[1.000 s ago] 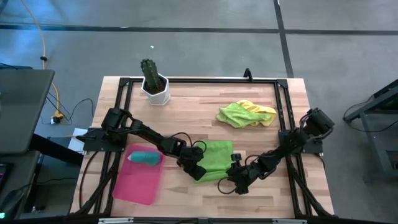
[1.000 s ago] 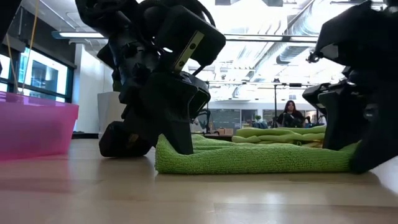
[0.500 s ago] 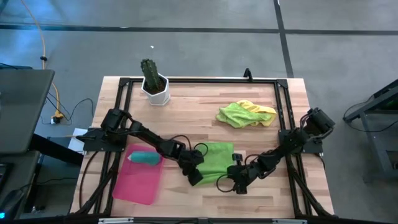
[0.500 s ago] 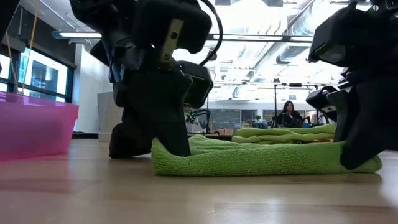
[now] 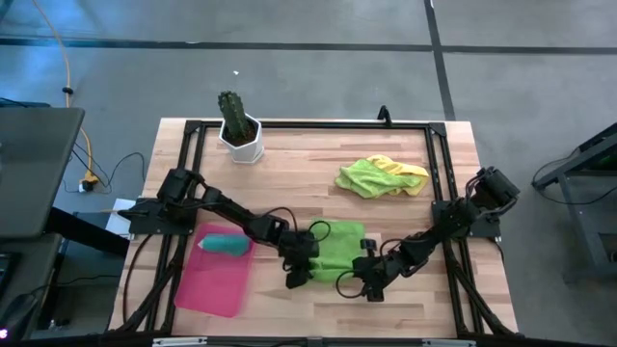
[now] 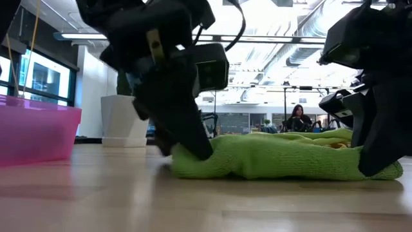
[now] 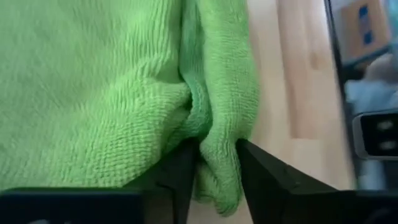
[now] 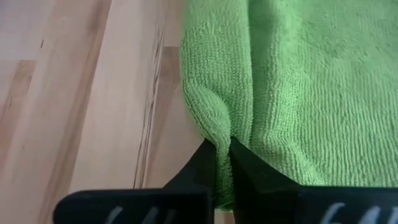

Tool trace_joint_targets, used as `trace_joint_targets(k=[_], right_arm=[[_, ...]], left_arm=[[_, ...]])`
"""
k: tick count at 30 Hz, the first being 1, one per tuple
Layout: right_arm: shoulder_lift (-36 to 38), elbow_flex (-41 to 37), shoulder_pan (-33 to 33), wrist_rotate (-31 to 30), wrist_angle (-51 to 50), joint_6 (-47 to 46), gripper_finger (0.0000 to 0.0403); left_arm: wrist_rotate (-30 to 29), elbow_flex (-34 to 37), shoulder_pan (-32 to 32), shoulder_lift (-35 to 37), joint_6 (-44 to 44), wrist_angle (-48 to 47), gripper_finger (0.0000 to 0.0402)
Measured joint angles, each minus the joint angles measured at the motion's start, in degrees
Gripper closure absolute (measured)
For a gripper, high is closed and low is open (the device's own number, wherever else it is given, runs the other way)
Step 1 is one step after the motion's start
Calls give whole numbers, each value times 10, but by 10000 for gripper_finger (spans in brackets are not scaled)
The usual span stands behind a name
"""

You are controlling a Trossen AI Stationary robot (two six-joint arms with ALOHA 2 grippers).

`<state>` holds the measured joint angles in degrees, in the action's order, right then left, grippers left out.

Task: Roll microfiber towels into tight, uniform cylinder then place into a basket
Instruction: Roll the dark green towel

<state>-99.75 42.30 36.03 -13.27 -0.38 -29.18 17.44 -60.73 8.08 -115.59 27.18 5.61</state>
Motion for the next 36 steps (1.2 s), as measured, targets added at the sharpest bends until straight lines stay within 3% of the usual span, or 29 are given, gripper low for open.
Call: trace_joint_targets(k=[6, 13, 18, 21, 25, 29, 36], right_arm=[[0, 0, 0, 1, 0, -52, 402], [0, 0, 0, 1, 0, -68, 402], [-1, -1, 0, -5, 3, -66, 402], [-1, -1, -3, -7, 5, -66, 402], [-1, -1, -3, -11, 9, -68, 402], [-1, -1, -3, -11, 11, -68, 402], [-1, -1, -3, -13, 13, -68, 402]], left_arm=[[-30, -32, 1, 26, -168, -78, 254], [-162, -86, 13, 101, -226, -294, 251], [-169, -88, 54, 112, -209, -246, 251], [-181, -88, 86, 95, -247, -197, 251], [-274, -89, 120, 74, -294, -153, 251], [-338, -88, 122, 59, -260, -147, 251], [-293, -89, 114, 11, -220, -148, 251]])
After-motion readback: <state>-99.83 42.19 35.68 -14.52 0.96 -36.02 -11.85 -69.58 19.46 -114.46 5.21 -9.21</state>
